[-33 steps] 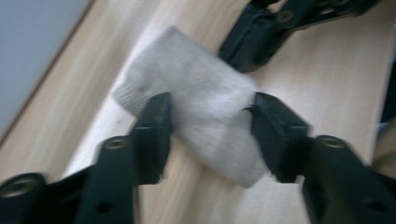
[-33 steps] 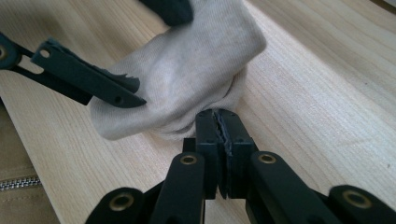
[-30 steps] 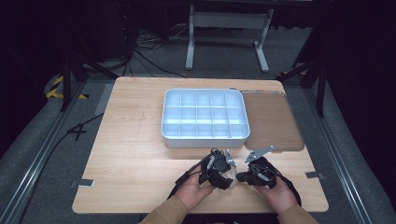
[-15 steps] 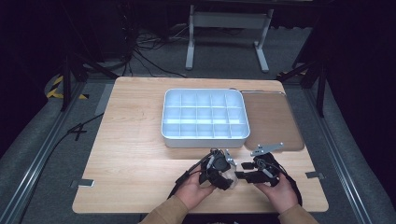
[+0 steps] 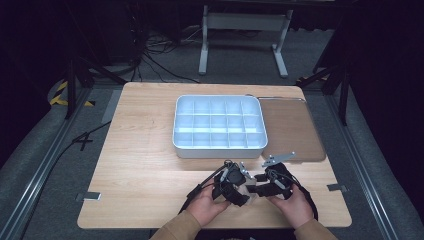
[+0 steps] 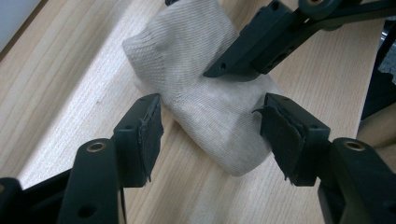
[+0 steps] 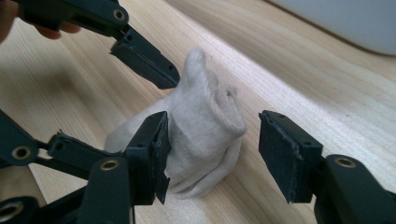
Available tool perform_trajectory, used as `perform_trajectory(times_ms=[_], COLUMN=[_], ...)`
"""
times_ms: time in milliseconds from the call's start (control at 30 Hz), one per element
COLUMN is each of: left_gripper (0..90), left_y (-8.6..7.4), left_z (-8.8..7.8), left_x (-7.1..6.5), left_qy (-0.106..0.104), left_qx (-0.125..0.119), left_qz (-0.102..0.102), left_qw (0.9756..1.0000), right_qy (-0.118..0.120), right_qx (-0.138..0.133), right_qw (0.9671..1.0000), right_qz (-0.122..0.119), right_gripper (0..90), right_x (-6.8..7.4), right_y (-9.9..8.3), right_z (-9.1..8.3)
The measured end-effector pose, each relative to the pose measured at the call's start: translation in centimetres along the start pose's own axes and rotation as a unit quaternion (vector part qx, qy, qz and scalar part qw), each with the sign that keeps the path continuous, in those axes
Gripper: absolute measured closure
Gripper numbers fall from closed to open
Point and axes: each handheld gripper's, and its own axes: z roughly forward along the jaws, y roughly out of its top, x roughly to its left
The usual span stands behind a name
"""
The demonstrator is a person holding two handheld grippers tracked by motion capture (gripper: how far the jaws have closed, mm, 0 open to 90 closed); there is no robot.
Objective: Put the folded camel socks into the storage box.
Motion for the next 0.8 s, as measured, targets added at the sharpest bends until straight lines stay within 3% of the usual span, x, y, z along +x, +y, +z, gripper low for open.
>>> perform_trajectory(times_ms=[267,367,633,700,800], left_gripper=[38.9,39.4,39.5,39.5,39.6], left_y=[-0.2,-0.2,-0.4,-0.4,-0.5], left_z=[0.0,0.0,-0.2,-0.2,-0.4], left_x=[-0.1,-0.2,-0.1,-0.1,0.0], left_qy=[-0.001,-0.001,-0.004,-0.005,-0.006], left_qx=[0.006,0.007,0.006,0.006,0.007], left_qz=[-0.003,-0.005,-0.006,-0.008,-0.008], left_qw=[1.0000,1.0000,1.0000,0.9999,0.9999], right_qy=[0.038,0.051,0.087,0.085,0.083], right_qx=[0.018,0.009,0.021,0.018,0.020], right_qw=[0.9990,0.9987,0.9958,0.9963,0.9964], right_qz=[0.018,-0.001,0.016,-0.001,-0.001], right_gripper=[40.1,46.4,62.7,67.6,69.5], right_x=[-1.0,-1.1,-1.3,-1.1,-0.8], right_y=[-0.5,-0.6,-0.5,-0.4,-0.4], right_z=[1.0,1.1,1.3,1.3,1.2])
